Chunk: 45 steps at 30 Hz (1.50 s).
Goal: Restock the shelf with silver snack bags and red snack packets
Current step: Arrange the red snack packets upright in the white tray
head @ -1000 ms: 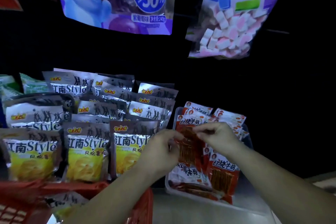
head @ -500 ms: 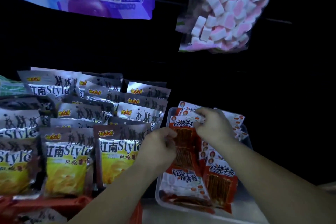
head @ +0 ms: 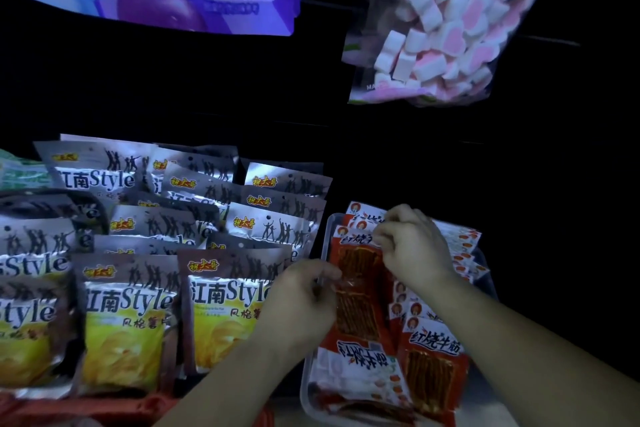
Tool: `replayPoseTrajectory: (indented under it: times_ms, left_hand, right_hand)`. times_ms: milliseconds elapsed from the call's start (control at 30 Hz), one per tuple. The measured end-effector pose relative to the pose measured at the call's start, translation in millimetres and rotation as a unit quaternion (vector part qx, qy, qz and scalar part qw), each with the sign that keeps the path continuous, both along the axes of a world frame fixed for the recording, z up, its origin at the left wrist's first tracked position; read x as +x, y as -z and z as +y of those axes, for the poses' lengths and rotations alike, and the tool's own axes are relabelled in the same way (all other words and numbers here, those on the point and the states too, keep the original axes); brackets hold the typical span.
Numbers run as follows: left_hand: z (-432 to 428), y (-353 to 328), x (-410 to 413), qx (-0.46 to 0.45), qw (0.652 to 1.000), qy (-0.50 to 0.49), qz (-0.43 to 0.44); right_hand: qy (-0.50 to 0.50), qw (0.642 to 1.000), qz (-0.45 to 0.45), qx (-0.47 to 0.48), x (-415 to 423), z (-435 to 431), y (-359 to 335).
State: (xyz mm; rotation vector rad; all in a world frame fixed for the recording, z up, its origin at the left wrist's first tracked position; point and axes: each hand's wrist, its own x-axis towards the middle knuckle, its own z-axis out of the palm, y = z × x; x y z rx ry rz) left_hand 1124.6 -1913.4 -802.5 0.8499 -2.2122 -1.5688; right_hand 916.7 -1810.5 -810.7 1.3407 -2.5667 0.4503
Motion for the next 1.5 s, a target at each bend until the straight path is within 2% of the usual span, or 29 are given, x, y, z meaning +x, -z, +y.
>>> replayPoseTrajectory:
  times_ms: [133,200,300,400,567,667,733,867,1000,1100,1200,1267,1367,1433,1500]
  left_hand:
    - [-1,-12,5,-0.037,0.998,-0.034,0.039]
    - [-3,-28,11,-0.053,0.994,-0.051,0.084]
    - [-4,-62,22,0.031,0.991,-0.016,0.128]
    - [-3,-91,35,0.074,0.982,0.006,0.172]
    - [15,-128,67,0.160,0.967,0.031,0.197]
    - [28,-136,82,0.168,0.962,0.033,0.213]
    - [34,-138,85,0.161,0.961,0.027,0.225]
    - [39,-147,92,0.121,0.964,0.021,0.236]
    - [46,-148,94,0.077,0.974,0.010,0.211]
    - [44,-149,93,0.065,0.982,-0.009,0.175]
    - [45,-153,89,0.057,0.981,-0.034,0.183]
    - [46,-152,87,0.079,0.977,-0.031,0.194]
    - [46,-146,84,0.086,0.981,-0.004,0.174]
    - [46,-143,83,0.032,0.990,0.028,0.134]
    - [46,-140,84,-0.093,0.991,0.032,0.094]
  right_hand:
    - [-0.026,0.995,-0.068,-0.065,17,7,-47]
    - [-0.046,0.979,-0.184,-0.070,33,6,-86]
    - [-0.047,0.928,-0.357,-0.093,59,9,-144]
    - [-0.040,0.856,-0.496,-0.144,95,25,-181]
    - [0.086,0.802,-0.511,-0.297,150,58,-204]
    - [0.105,0.774,-0.555,-0.286,187,72,-207]
    - [0.088,0.775,-0.560,-0.278,211,74,-208]
    - [0.115,0.819,-0.459,-0.324,227,74,-200]
    - [0.116,0.807,-0.433,-0.385,222,72,-201]
    - [0.092,0.832,-0.424,-0.345,216,72,-206]
    - [0.068,0.820,-0.497,-0.276,211,77,-208]
    - [0.055,0.841,-0.491,-0.218,210,80,-210]
    - [0.075,0.848,-0.470,-0.231,205,82,-206]
    - [0.087,0.836,-0.479,-0.254,202,83,-201]
    - [0.097,0.840,-0.472,-0.252,200,83,-197]
